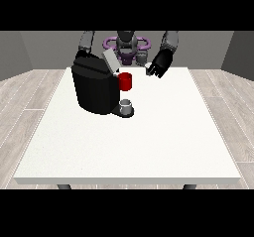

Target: Insert the coffee pod into the coffee machine and close the lid

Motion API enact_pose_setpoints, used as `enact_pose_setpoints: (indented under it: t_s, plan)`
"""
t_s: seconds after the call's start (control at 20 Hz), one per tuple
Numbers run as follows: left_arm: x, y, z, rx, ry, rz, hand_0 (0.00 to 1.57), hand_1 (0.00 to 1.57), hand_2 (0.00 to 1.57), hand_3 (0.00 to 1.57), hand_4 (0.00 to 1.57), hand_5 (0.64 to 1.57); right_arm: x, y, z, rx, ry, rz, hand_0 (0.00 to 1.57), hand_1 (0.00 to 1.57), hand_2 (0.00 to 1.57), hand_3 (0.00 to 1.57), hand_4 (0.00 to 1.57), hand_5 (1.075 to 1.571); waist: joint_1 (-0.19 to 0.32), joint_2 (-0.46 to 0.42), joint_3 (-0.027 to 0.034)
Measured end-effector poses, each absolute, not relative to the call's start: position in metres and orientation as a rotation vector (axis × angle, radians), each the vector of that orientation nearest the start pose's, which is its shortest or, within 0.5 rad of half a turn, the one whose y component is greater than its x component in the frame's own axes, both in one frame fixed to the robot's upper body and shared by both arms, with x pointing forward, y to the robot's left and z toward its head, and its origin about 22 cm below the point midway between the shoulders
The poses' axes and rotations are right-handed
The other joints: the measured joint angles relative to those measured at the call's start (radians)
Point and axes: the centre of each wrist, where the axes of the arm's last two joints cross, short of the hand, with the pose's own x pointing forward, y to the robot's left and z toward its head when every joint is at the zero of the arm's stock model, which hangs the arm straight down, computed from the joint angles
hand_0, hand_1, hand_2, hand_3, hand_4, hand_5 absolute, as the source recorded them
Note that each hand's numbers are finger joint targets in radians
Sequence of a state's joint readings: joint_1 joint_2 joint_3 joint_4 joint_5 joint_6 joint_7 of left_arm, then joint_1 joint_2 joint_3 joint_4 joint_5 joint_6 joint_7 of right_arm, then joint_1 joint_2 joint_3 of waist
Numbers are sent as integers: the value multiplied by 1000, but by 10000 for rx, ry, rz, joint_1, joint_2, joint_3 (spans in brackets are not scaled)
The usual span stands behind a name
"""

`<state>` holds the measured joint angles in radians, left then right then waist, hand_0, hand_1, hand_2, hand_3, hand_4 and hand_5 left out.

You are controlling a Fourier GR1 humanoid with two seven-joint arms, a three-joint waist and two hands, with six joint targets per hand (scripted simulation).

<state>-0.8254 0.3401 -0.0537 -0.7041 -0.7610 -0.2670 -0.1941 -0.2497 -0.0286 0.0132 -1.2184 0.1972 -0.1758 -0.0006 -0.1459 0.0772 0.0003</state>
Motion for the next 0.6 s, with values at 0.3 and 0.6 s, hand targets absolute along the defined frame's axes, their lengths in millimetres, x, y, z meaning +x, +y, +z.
enact_pose_setpoints:
  t_s: [0.3, 0.6]
  plan:
    - [432, 237, 108, 4808, -13634, -12631, 1416, 1416, 1421, 1378, 537, 1571, 296, -211, -27, -2280, -14767, 1381, 0, 0, 0, 0, 0, 1571, 6, -303, -1]
    - [447, 231, 161, 4740, -14221, -11926, 1202, 1202, 1240, 1256, 491, 1571, 303, -209, -17, -2312, -15241, 1319, 0, 0, 0, 0, 0, 1571, -361, -117, -1]
